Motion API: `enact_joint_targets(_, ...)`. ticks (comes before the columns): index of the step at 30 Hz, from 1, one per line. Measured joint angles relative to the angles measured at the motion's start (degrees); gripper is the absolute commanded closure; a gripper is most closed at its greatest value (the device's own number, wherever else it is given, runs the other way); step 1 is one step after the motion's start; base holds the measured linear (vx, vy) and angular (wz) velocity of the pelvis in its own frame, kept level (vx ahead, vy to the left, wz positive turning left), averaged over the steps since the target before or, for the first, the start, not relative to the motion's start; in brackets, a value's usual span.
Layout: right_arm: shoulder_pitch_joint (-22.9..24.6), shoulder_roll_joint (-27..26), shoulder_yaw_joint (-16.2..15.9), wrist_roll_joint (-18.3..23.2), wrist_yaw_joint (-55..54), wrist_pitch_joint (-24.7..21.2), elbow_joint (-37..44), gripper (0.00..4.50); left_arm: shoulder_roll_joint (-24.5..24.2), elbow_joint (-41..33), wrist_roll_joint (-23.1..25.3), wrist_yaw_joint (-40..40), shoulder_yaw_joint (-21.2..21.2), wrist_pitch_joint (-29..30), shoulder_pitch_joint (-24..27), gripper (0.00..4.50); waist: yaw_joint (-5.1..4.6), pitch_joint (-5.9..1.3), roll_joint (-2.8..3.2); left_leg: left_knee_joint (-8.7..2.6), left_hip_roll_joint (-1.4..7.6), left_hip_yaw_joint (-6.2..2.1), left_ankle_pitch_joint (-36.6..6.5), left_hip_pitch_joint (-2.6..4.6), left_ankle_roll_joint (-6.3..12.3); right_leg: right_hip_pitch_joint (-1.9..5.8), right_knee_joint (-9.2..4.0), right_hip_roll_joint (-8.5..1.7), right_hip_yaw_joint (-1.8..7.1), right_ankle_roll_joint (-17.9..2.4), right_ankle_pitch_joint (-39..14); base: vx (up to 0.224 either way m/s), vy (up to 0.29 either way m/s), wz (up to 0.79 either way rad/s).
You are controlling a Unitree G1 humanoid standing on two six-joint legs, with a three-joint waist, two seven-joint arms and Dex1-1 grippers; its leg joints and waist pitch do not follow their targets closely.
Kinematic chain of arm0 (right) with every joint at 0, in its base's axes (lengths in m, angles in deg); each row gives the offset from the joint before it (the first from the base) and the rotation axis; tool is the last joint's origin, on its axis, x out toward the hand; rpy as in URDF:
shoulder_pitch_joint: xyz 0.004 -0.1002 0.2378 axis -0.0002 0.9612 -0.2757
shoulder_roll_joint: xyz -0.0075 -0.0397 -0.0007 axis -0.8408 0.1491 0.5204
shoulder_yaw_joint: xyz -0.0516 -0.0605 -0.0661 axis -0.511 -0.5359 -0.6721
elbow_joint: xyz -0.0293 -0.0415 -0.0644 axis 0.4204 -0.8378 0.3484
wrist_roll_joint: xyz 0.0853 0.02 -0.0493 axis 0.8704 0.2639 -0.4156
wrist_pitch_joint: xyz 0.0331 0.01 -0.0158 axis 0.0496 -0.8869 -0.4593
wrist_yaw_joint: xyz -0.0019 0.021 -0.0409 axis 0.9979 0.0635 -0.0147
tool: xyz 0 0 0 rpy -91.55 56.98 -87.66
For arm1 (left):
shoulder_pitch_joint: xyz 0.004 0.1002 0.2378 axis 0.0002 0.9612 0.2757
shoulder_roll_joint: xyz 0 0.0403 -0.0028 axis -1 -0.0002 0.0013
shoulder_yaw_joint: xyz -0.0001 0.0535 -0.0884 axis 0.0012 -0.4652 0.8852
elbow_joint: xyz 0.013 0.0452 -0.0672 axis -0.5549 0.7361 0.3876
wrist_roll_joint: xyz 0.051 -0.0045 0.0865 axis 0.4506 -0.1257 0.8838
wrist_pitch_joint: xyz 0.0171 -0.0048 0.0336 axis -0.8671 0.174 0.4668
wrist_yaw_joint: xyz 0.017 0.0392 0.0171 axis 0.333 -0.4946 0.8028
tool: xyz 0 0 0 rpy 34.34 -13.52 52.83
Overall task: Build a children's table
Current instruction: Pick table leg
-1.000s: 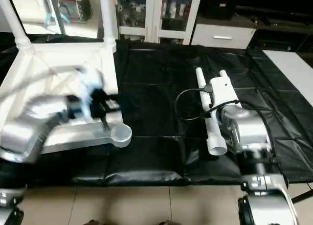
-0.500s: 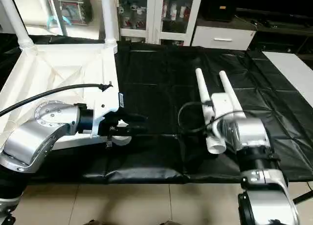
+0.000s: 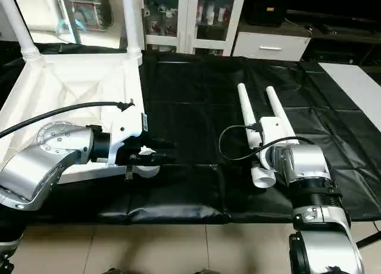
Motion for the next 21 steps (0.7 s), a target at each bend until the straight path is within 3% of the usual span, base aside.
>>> enact_joint_targets(7,-0.1,-1.0,1.2,-0.1,-1.2,0.7,0.0,2.49,0.0,0.0,0.1,1.2,0.0,0.2,-0.2,3.04,-0.04,0.0,0.03,0.0,0.0,0.0,0.0,0.01,0.0,0.0,0.0,0.0,0.0,0.0,0.0,0.0,0.0,0.0)
enact_joint_targets(13,0.1,-1.4,1.3,-0.3,-2.0,0.6,0.8,2.62,0.2,0.5,0.2,3.3,0.5,2.0,-0.5,3.04,-0.03,0.05,0.11,0.0,0.0,0.0,0.0,-0.01,0.0,-0.02,0.0,0.0,0.0,0.0,0.0,0.0,0.0,0.0)
enact_joint_targets(16,0.4,-1.4,1.2,-0.3,-2.0,0.5,1.7,2.63,1.0,1.4,0.2,5.0,1.5,3.0,-1.3,2.76,0.0,0.08,0.15,-0.01,0.0,0.0,0.0,-0.01,0.0,-0.02,0.0,0.0,0.0,0.0,0.0,0.0,0.0,0.0)
enact_joint_targets(19,1.8,-2.2,1.0,-0.2,-1.8,2.1,7.9,2.64,8.1,5.8,-1.8,13.0,8.1,8.0,-4.6,2.54,0.12,0.14,0.24,0.0,-0.01,0.01,0.0,-0.09,-0.02,-0.09,0.0,0.0,0.01,-0.3,0.2,0.0,0.0,0.0)
enact_joint_targets(21,3.9,-2.9,0.3,-0.2,-0.9,8.2,14.8,2.64,14.5,7.6,-5.6,20.1,15.6,11.7,-7.1,2.34,0.42,0.14,0.24,0.01,0.0,0.01,0.0,-0.12,-0.01,-0.1,-0.01,-0.01,0.0,-0.3,0.2,0.0,0.0,0.0)
